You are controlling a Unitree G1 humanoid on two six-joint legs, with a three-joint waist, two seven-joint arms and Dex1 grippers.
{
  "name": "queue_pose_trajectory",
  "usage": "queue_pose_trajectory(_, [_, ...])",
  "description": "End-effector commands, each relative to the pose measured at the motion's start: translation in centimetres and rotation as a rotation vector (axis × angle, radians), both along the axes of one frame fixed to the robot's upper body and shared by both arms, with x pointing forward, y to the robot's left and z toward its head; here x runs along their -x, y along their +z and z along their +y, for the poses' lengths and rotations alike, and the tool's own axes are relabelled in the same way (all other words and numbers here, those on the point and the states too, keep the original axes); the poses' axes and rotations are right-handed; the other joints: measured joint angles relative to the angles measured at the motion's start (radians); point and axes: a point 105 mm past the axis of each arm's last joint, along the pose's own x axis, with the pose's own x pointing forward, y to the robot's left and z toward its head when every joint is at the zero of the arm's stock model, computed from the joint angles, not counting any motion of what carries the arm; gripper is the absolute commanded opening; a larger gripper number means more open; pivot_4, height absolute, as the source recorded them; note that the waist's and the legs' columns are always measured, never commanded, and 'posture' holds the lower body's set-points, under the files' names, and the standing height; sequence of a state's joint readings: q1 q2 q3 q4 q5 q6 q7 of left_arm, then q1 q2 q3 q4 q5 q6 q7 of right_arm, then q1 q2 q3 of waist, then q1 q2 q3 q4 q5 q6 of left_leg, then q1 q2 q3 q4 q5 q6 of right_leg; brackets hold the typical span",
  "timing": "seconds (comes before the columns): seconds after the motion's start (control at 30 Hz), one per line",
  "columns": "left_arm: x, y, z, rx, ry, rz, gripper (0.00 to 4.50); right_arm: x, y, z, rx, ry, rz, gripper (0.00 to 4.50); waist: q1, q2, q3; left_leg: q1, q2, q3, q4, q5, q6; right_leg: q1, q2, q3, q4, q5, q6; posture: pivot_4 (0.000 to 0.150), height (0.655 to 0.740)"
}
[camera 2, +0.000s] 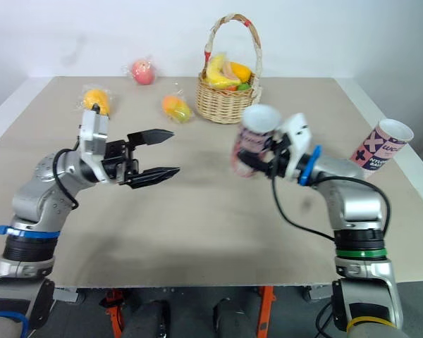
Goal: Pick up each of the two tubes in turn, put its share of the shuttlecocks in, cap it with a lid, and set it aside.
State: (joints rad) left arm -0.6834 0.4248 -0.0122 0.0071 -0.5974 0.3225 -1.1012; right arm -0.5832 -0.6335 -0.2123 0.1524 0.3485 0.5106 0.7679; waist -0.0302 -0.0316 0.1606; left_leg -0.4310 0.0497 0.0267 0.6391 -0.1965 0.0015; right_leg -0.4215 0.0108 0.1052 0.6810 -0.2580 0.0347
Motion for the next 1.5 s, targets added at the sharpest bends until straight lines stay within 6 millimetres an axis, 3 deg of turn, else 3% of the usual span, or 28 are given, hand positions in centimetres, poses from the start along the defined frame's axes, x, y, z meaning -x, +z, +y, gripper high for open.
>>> queue_pose_trajectory(0.03, [-1.2, 1.0, -1.4, 0.024, 0.008, -0.031, 4.5, -0.2, -0.1, -5.6, -0.017, -0.271, -0.021, 3.16, 0.0, 0.0, 0.0, 0.0, 0.0, 0.0, 0.0, 0.0, 0.0, 0.0, 0.0, 0.0, 0.0, 0.0, 0.0, 0.15, 0.74])
queue_pose_trajectory(0.13, [-2.3, 0.9, -2.6, 0.029, 0.017, -0.026, 4.5, -0.2, -1.1, -8.1, -0.015, -0.388, -0.002, 3.16, -0.012, 0.002, 0.0, 0.001, -0.001, 0.002, 0.0, 0.0, 0.0, -0.001, 0.0, 0.004, 0.0, 0.0, 0.001, 0.15, 0.74])
queue_pose_trajectory(0.33, [-2.9, 0.7, -3.7, 0.035, 0.008, -0.021, 4.5, 0.0, -1.4, -11.0, -0.023, -0.5, -0.003, 3.16, -0.017, 0.002, 0.0, 0.001, -0.001, 0.002, -0.001, 0.0, 0.0, 0.0, 0.0, 0.004, 0.0, 0.001, 0.001, 0.15, 0.74])
queue_pose_trajectory(0.5, [-3.0, 0.4, -3.7, 0.026, 0.018, -0.025, 4.5, 0.0, -2.2, -11.5, -0.034, -0.508, 0.032, 3.16, -0.017, 0.002, 0.0, 0.001, -0.002, 0.002, 0.0, 0.0, 0.0, 0.001, 0.0, 0.005, 0.0, 0.001, 0.003, 0.15, 0.74])
queue_pose_trajectory(0.6, [-3.2, 0.5, -3.6, 0.03, 0.032, -0.024, 4.5, 0.3, -3.5, -10.8, -0.128, -0.449, 0.102, 4.24, -0.017, 0.002, 0.0, 0.002, -0.002, 0.001, 0.0, 0.0, 0.0, 0.001, 0.0, 0.005, 0.0, 0.001, 0.003, 0.15, 0.74])
queue_pose_trajectory(0.63, [-3.2, 0.5, -3.6, 0.032, 0.034, -0.023, 4.5, 0.3, -3.7, -10.7, -0.133, -0.444, 0.113, 4.39, -0.017, 0.002, 0.0, 0.003, -0.002, 0.001, 0.0, 0.0, 0.0, 0.002, 0.0, 0.005, 0.0, 0.001, 0.003, 0.15, 0.74])
queue_pose_trajectory(0.9, [-3.2, 0.5, -3.3, 0.026, 0.039, -0.023, 4.5, 1.2, -4.4, -12.2, -0.116, -0.479, 0.162, 4.39, -0.017, 0.003, 0.0, 0.003, -0.002, 0.002, 0.0, 0.0, 0.0, 0.003, 0.0, 0.005, 0.0, 0.001, 0.003, 0.15, 0.74])
queue_pose_trajectory(1.1, [-3.3, 0.3, -3.1, 0.02, 0.043, -0.02, 4.5, 3.5, -5.3, -12.9, -0.011, -0.442, 0.223, 4.39, -0.012, 0.003, 0.0, 0.003, -0.002, 0.001, 0.0, 0.0, 0.0, 0.003, -0.001, 0.005, 0.0, 0.0, 0.004, 0.15, 0.74])
queue_pose_trajectory(1.23, [-3.3, -0.5, -1.9, -0.005, 0.067, 0.028, 4.5, 5.9, -6.3, -11.6, 0.099, -0.314, 0.3, 4.39, -0.014, 0.003, -0.001, 0.003, -0.003, 0.001, 0.0, 0.0, 0.0, 0.003, -0.001, 0.005, 0.0, -0.003, 0.009, 0.15, 0.74])
queue_pose_trajectory(1.33, [-2.9, -1.6, -0.2, -0.041, 0.105, 0.079, 4.5, 7.5, -6.1, -9.3, 0.1, -0.153, 0.332, 4.39, -0.024, 0.005, -0.001, 0.004, -0.002, 0.002, -0.001, 0.0, 0.0, 0.003, 0.0, 0.006, 0.0, -0.004, 0.011, 0.15, 0.74])
queue_pose_trajectory(1.47, [-1.7, -2.7, 3.0, -0.049, 0.184, 0.157, 4.5, 8.0, -5.2, -4.9, 0.1, 0.062, 0.289, 4.39, -0.036, 0.005, -0.001, 0.008, -0.001, 0.0, -0.001, 0.0, 0.0, 0.005, 0.002, 0.006, 0.0, -0.003, 0.009, 0.15, 0.74])
queue_pose_trajectory(1.5, [-1.2, -3.4, 4.6, -0.056, 0.242, 0.185, 4.5, 7.9, -4.8, -2.5, 0.086, 0.153, 0.267, 4.39, -0.044, 0.005, -0.001, 0.008, -0.001, 0.0, -0.001, 0.0, 0.0, 0.005, 0.002, 0.006, 0.001, -0.002, 0.009, 0.15, 0.74])
